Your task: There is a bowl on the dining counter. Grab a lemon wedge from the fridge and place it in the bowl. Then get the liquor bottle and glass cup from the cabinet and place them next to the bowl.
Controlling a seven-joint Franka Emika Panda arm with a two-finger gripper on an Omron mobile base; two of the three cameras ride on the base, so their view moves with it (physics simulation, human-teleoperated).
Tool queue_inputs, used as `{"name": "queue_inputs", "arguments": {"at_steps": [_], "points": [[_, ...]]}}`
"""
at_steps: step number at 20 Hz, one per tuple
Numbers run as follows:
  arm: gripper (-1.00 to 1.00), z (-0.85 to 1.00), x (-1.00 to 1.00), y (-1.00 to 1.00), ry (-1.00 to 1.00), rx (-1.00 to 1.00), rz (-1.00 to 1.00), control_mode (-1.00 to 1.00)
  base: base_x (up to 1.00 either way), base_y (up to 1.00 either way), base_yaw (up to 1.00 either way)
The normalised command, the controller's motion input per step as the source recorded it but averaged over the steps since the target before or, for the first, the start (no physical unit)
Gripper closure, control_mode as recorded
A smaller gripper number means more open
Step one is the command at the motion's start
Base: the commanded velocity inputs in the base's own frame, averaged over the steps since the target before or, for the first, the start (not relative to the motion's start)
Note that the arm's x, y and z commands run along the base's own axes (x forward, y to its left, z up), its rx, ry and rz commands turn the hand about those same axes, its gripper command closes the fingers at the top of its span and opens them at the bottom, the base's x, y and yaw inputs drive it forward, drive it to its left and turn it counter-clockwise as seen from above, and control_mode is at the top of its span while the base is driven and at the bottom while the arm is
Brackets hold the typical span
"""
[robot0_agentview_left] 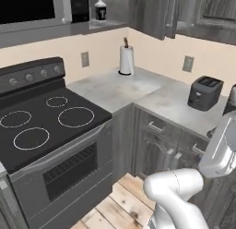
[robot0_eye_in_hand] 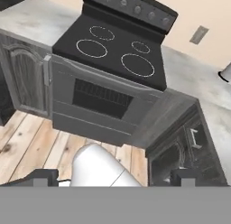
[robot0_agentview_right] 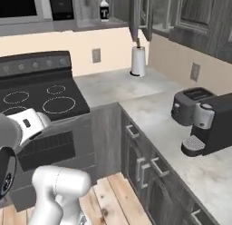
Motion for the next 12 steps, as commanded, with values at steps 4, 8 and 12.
{"name": "queue_inputs", "arguments": {"at_steps": [4, 8, 12], "points": [[-1.0, 0.0, 0.0, 0.0, 0.0, 0.0, 0.0, 1.0, 1.0, 0.11, 0.38], [-1.0, 0.0, 0.0, 0.0, 0.0, 0.0, 0.0, 1.0, 1.0, 0.0, 0.39], [-1.0, 0.0, 0.0, 0.0, 0.0, 0.0, 0.0, 1.0, 1.0, -0.05, 0.4]]}}
